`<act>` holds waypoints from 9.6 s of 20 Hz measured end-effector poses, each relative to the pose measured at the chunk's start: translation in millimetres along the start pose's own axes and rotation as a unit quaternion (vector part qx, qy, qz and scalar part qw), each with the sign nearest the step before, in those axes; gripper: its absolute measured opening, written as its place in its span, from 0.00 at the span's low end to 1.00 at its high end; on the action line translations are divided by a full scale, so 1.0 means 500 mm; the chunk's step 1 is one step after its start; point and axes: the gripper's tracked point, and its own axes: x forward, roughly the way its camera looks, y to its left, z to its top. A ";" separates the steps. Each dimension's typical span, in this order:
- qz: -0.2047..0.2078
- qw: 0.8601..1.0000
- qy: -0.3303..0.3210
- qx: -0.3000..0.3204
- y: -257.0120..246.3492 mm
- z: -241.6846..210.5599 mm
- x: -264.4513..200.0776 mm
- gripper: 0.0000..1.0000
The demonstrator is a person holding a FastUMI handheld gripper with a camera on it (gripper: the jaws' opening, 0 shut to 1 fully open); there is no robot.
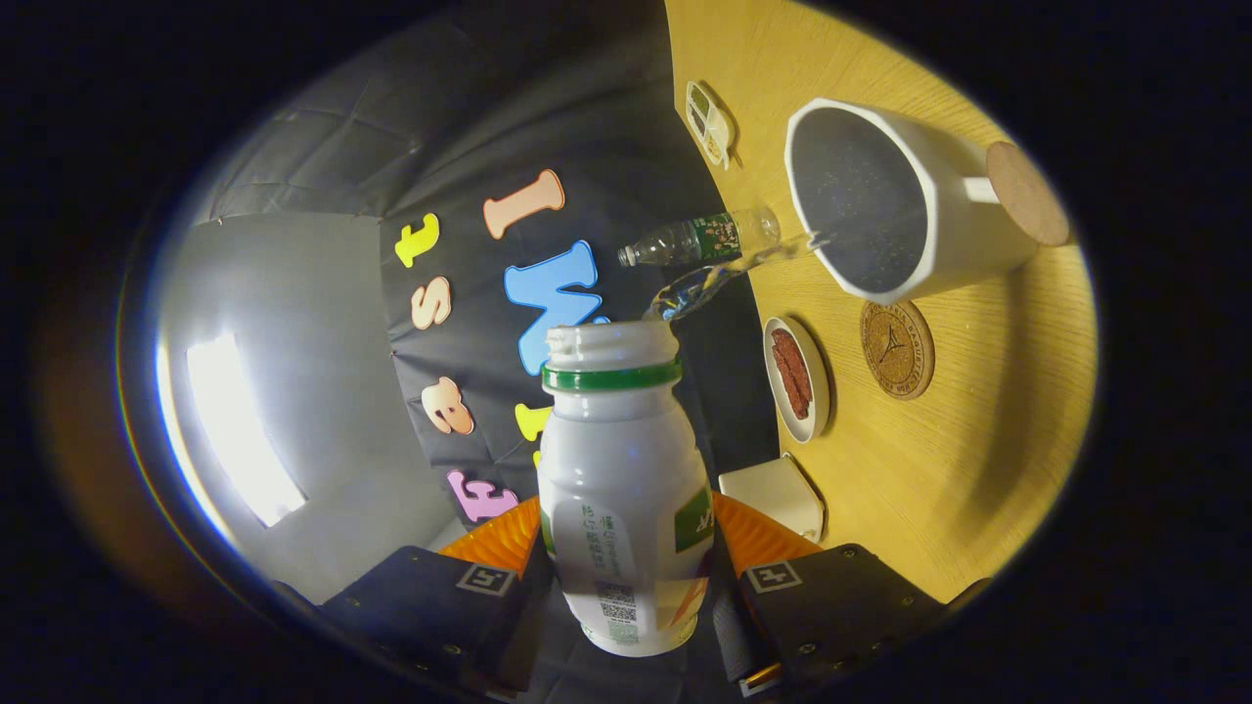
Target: Take the bottle from table, then pour the juice into the cup, finally place the bottle on the coaster
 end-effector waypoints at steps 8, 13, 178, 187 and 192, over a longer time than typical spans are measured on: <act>0.002 1.000 -0.003 0.012 0.002 -0.002 0.001 0.70; 0.003 1.000 -0.006 0.020 0.004 -0.001 0.000 0.70; -0.155 0.630 0.006 -0.761 -0.108 0.057 0.126 0.99; -0.057 0.633 -0.050 -0.770 0.132 -0.002 0.053 0.98; -0.042 0.645 -0.052 -0.761 0.178 0.006 0.005 0.98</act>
